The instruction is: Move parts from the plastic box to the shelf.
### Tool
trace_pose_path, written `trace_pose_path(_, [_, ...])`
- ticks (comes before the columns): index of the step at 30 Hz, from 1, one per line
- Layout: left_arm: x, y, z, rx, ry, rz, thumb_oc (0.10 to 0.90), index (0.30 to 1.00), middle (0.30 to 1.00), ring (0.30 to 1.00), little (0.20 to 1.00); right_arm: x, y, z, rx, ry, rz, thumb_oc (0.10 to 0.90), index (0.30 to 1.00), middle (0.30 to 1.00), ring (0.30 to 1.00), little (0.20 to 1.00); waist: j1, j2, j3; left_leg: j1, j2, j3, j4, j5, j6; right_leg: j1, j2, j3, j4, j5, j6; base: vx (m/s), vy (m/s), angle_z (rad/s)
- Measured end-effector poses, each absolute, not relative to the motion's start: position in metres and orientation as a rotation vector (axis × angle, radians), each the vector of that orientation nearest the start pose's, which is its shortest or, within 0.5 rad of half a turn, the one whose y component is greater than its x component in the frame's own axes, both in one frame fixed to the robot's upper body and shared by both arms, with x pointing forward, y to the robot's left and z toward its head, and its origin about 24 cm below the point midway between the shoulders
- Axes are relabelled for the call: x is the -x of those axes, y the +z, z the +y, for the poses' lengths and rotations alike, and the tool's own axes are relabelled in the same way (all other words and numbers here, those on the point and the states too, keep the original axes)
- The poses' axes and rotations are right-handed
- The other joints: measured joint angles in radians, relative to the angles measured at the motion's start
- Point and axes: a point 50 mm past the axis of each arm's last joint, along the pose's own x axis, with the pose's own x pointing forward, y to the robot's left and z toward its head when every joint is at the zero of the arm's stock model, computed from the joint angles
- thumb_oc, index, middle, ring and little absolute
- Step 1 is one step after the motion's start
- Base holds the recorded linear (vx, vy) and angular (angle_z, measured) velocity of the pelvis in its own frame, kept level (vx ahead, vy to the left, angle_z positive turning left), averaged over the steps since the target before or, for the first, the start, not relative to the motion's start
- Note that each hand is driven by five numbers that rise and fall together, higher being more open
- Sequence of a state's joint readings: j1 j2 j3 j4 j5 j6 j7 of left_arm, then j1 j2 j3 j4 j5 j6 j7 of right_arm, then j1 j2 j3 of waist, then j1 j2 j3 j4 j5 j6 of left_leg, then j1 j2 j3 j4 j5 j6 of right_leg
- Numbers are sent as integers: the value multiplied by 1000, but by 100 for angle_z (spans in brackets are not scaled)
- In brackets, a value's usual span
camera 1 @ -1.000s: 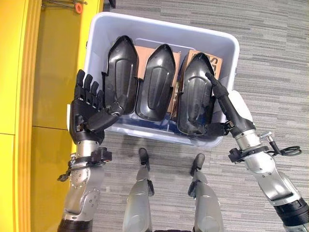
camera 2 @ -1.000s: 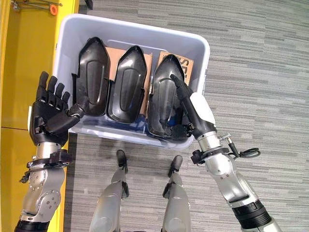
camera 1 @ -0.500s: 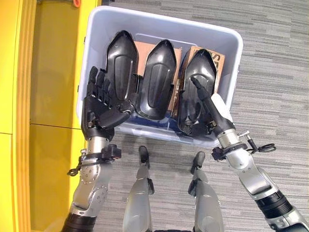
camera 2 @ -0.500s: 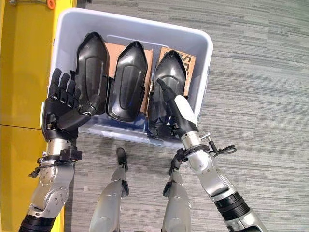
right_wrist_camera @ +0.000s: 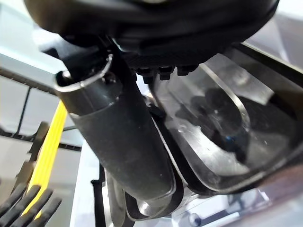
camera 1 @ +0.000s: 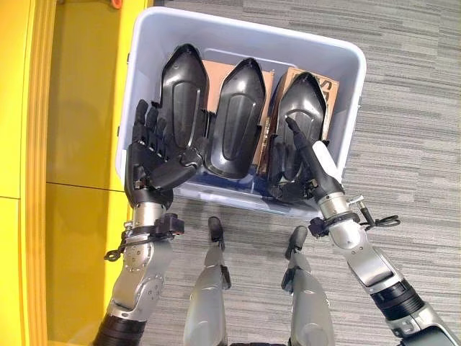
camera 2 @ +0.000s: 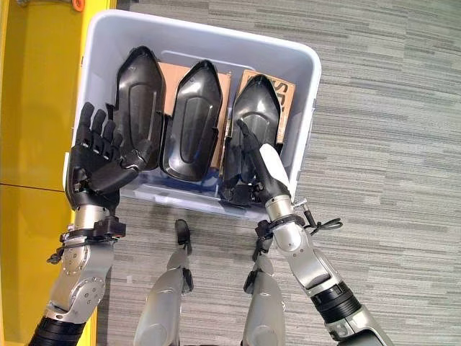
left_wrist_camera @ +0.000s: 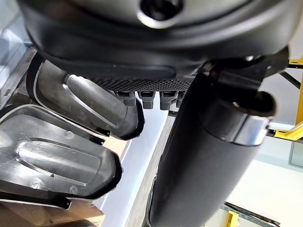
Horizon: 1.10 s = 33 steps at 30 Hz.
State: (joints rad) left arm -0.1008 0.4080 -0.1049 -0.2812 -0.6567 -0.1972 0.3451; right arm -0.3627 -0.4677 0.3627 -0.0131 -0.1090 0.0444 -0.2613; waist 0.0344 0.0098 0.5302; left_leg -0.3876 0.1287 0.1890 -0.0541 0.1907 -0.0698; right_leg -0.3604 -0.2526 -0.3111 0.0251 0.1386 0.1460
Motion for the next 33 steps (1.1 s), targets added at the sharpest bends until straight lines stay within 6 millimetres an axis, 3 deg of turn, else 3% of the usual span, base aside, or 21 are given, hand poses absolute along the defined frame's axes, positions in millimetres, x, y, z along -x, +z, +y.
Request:
trace_pose_path(3, [-257, 146, 187, 360, 74, -415, 900, 1000, 1000, 1000, 1000, -310, 118, -140, 544, 88, -287, 900, 1000, 1000, 1000, 1000, 0, 4, 0, -11, -2, -1, 6, 1, 1, -9, -4, 0, 4, 0, 0, 0, 0, 0])
trace_pose_path(11, [-257, 141, 188, 359, 79, -396, 900, 1000, 1000, 1000, 1000, -331, 126, -139, 412, 24, -262, 900, 1000, 1000, 1000, 1000, 2, 13, -1, -17, -8, -6, 20, 5, 9, -17, -18, 1, 32, -3, 2, -2, -10, 2])
trace_pose_path(17, [-257, 141, 188, 361, 73, -394, 900, 1000, 1000, 1000, 1000, -349, 148, -143, 376, -26, -302, 900, 1000, 1000, 1000, 1000, 7, 25, -1, -49, -8, -17, 34, 13, 16, -51, -24, 0, 60, -5, -2, -2, -13, 3])
trace_pose_path(27, [-258, 141, 185, 396, 43, -389, 900, 1000, 1000, 1000, 1000, -371, 180, -162, 439, -119, -318, 900, 1000, 1000, 1000, 1000, 50, 36, -1, -52, -10, -26, 41, 14, 17, -55, -28, -2, 84, -15, -4, -1, -2, 1])
trace_pose_path(33, [-259, 142, 184, 394, 34, -391, 900, 1000, 1000, 1000, 1000, -373, 188, -165, 459, -132, -332, 900, 1000, 1000, 1000, 1000, 55, 36, -1, -67, -11, -27, 43, 15, 18, -70, -29, -4, 88, -16, -4, -1, -1, 1])
